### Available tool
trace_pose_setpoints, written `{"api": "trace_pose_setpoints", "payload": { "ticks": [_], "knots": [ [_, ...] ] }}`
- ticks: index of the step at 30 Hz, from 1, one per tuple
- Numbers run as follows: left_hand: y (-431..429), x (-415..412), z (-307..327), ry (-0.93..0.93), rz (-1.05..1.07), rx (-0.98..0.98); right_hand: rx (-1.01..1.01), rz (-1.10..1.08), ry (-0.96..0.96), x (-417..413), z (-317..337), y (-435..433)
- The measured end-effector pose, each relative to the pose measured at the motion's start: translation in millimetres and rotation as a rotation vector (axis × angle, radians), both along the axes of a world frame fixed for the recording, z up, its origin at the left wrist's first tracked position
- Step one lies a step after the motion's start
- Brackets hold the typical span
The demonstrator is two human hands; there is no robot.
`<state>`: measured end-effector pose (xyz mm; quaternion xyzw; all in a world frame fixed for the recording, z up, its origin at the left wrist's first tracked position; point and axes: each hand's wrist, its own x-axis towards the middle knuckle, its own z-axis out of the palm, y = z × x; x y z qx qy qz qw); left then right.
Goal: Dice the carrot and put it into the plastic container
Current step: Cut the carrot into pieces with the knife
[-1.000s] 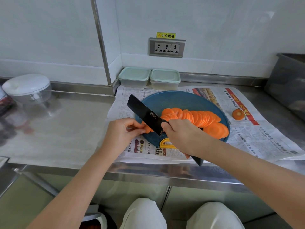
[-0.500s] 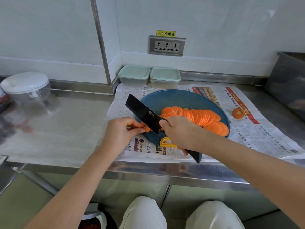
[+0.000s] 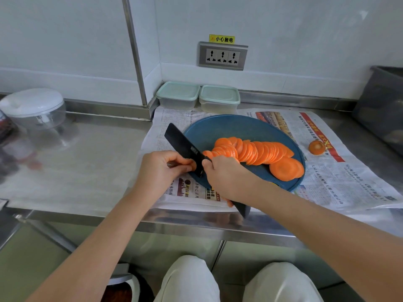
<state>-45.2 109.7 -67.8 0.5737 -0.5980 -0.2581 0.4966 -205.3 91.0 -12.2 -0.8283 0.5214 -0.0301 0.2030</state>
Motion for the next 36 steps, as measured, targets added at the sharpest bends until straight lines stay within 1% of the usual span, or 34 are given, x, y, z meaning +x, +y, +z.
{"api": "trace_pose_setpoints", "payload": {
  "ticks": [2,4,5,8,11,12,14,16,20,22,27,30,36],
  "knots": [
    [0.5,-0.1,-0.1,-0.012,0.004,-0.003,0.024,-0.063,0.055,10.1,-1.9,-1.2],
    [1.1,-0.2,-0.1,-0.004,0.004,0.007,-0.001,-0.04,0.192,14.3,1.3,-1.8],
    [1.1,-0.1,0.2,0.013,0.001,0.012,-0.022,-0.02,0.2,14.3,0.2,-6.6],
    [2.0,-0.5,0.6,0.057,-0.036,0.041,-0.009,-0.03,0.145,6.9,-1.4,-10.0],
    [1.9,0.1,0.1,0.044,-0.053,0.049,-0.012,0.0,0.024,-1.7,-2.6,-9.3],
    [1.9,0.4,-0.1,0.042,-0.056,0.05,-0.011,0.003,0.015,-2.3,-0.7,-8.3],
    [1.8,0.0,0.0,0.043,-0.058,0.049,0.017,-0.097,-0.055,-2.3,-1.2,-7.6],
    [2.3,-0.7,0.8,0.033,-0.051,0.046,0.04,-0.1,-0.013,-4.7,4.0,-2.6],
    [2.6,-1.8,1.6,0.009,-0.035,0.055,0.045,-0.07,-0.103,-16.0,7.0,-4.8],
    [1.4,-1.2,0.4,-0.004,-0.029,0.06,0.085,-0.09,-0.177,-23.3,13.0,-4.0],
    [-0.3,-0.3,-2.3,-0.037,0.005,0.062,0.296,-0.164,-0.31,-32.1,30.2,-1.0],
    [1.2,-1.4,-1.4,-0.044,0.03,0.05,0.343,-0.183,-0.298,-31.3,30.6,-0.3],
    [1.7,-1.3,-0.9,-0.034,0.026,0.063,0.328,-0.18,-0.264,-29.9,26.9,3.4]
  ]
}}
